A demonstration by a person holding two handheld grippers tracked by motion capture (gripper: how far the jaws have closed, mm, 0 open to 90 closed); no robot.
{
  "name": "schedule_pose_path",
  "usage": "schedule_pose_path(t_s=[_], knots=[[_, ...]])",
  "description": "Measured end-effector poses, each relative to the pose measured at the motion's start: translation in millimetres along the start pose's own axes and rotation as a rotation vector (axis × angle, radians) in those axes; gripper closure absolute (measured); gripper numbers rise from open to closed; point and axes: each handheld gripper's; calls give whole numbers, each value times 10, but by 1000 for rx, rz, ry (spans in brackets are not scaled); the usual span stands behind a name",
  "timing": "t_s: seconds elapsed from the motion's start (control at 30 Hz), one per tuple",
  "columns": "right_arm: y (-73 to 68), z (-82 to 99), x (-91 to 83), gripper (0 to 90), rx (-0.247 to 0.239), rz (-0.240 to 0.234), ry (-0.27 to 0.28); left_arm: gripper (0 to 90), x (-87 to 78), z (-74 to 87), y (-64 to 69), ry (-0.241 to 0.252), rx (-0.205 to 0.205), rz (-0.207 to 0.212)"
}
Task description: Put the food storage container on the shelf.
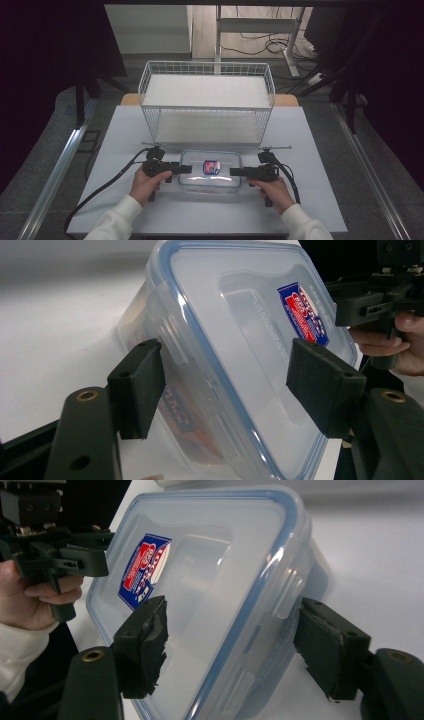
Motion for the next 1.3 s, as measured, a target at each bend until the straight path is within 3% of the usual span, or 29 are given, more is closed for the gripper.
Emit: schedule_pose_path(t_s=[0.13,0.67,1.3], knots=[[12,8,-23,362,15,-12,18,327,-7,11,13,14,13,-4],[-49,47,-84,431,-4,-20,63,417,-118,80,41,75,37,-2],[-77,70,-145,460,-9,-41,81,485,-218,115,83,120,67,16]])
Point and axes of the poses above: each handheld gripper's, and its own axes: x roughly forward along the jaws, z roughly out of its underside, y roughly to its right, and after that the axes turned 10 degrees about -z, right-handed
